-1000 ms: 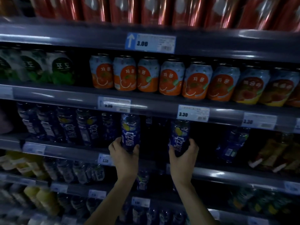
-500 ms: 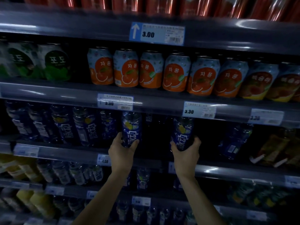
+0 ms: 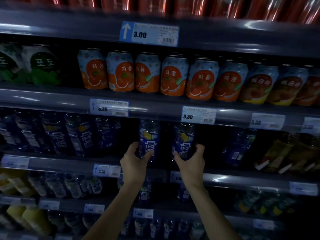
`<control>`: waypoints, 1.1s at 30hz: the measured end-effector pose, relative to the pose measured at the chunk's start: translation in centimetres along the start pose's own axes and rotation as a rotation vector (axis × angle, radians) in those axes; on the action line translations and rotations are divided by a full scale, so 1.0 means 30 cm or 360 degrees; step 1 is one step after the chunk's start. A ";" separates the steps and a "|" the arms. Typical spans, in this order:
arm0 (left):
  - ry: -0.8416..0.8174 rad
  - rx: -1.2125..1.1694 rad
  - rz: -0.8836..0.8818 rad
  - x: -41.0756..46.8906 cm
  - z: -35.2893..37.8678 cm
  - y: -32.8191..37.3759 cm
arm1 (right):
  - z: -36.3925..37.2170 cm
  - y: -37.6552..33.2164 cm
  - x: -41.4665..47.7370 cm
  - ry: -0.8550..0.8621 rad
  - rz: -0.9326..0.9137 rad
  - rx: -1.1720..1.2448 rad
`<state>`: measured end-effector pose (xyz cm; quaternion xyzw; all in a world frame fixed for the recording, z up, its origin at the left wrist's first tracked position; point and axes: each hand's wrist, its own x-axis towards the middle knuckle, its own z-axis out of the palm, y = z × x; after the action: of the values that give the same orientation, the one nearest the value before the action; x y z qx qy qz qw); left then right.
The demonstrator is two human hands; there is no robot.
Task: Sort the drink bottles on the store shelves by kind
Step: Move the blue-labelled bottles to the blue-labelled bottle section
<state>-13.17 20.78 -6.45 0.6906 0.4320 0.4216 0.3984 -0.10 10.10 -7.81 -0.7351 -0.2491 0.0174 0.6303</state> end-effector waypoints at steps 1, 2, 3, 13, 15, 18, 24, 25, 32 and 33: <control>-0.0009 -0.0006 -0.0005 -0.003 0.008 0.002 | -0.003 0.001 0.001 -0.0010 -0.0005 -0.0001; -0.0020 -0.0014 -0.0012 -0.005 0.017 0.003 | -0.006 0.001 0.001 -0.0021 -0.0009 0.0000; -0.0031 -0.0018 -0.0022 -0.008 0.027 0.004 | -0.009 0.001 0.002 -0.0032 -0.0012 0.0002; -0.0075 -0.0058 -0.0017 -0.034 0.094 0.019 | -0.036 0.006 0.011 -0.0155 -0.0038 -0.0004; -0.0077 -0.0063 -0.0010 -0.035 0.096 0.016 | -0.039 0.006 0.013 -0.0168 -0.0042 -0.0011; -0.0080 -0.0086 0.0005 -0.034 0.095 0.010 | -0.039 0.004 0.012 -0.0178 -0.0053 -0.0018; -0.0132 -0.0136 0.0075 -0.048 0.087 0.019 | -0.045 0.000 0.009 -0.0183 -0.0040 0.0011; -0.0134 -0.0140 0.0081 -0.050 0.087 0.020 | -0.046 0.000 0.008 -0.0189 -0.0035 0.0012; -0.0122 -0.0127 0.0117 -0.075 0.091 0.044 | -0.054 -0.002 0.003 -0.0222 -0.0032 0.0009; -0.0110 -0.0127 0.0128 -0.084 0.093 0.049 | -0.058 -0.001 0.002 -0.0234 -0.0023 0.0002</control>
<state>-10.89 17.47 -6.62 0.7051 0.3728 0.4299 0.4231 0.54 8.53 -7.41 -0.7297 -0.3001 0.0668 0.6108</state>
